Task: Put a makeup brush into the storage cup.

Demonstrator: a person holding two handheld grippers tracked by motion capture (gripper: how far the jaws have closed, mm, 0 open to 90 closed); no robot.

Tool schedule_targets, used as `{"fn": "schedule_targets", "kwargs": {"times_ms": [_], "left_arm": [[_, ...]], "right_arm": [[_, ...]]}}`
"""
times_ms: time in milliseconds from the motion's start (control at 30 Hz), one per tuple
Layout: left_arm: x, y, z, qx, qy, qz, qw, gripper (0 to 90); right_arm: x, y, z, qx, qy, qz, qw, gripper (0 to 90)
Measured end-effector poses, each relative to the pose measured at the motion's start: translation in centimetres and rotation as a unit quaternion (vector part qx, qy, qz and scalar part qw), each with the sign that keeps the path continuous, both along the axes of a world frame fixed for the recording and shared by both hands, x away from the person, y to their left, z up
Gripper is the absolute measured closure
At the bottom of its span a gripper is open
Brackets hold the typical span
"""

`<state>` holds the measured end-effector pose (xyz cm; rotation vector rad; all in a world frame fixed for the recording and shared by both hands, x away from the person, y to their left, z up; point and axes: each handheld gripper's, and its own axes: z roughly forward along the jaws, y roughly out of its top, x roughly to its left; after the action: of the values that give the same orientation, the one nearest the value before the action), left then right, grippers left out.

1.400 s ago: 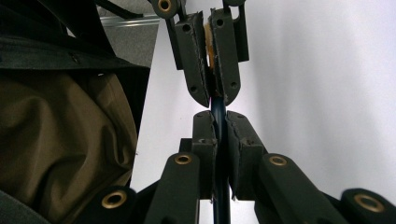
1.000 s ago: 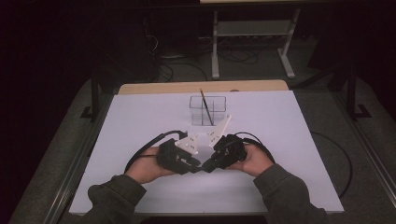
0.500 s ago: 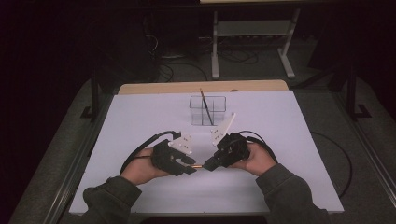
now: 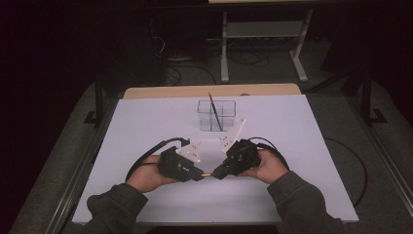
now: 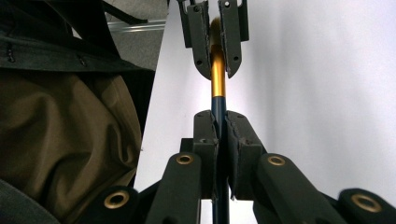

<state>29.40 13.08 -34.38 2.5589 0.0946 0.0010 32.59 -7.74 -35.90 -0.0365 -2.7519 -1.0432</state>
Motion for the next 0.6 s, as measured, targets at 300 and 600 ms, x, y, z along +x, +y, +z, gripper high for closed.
{"fn": "schedule_targets", "kwargs": {"times_ms": [300, 600], "left_arm": [[0.0, -0.4, 0.3, 0.01, -0.004, -0.01, 0.9999, 83.1], [-0.2, -0.8, 0.3, 0.031, -0.006, -0.015, 0.9994, 83.2]], "right_arm": [[-0.1, 0.9, -0.2, -0.019, 0.001, 0.008, 0.9998, 73.8], [-0.2, 1.7, 0.1, -0.035, -0.002, 0.016, 0.9993, 74.6]]}}
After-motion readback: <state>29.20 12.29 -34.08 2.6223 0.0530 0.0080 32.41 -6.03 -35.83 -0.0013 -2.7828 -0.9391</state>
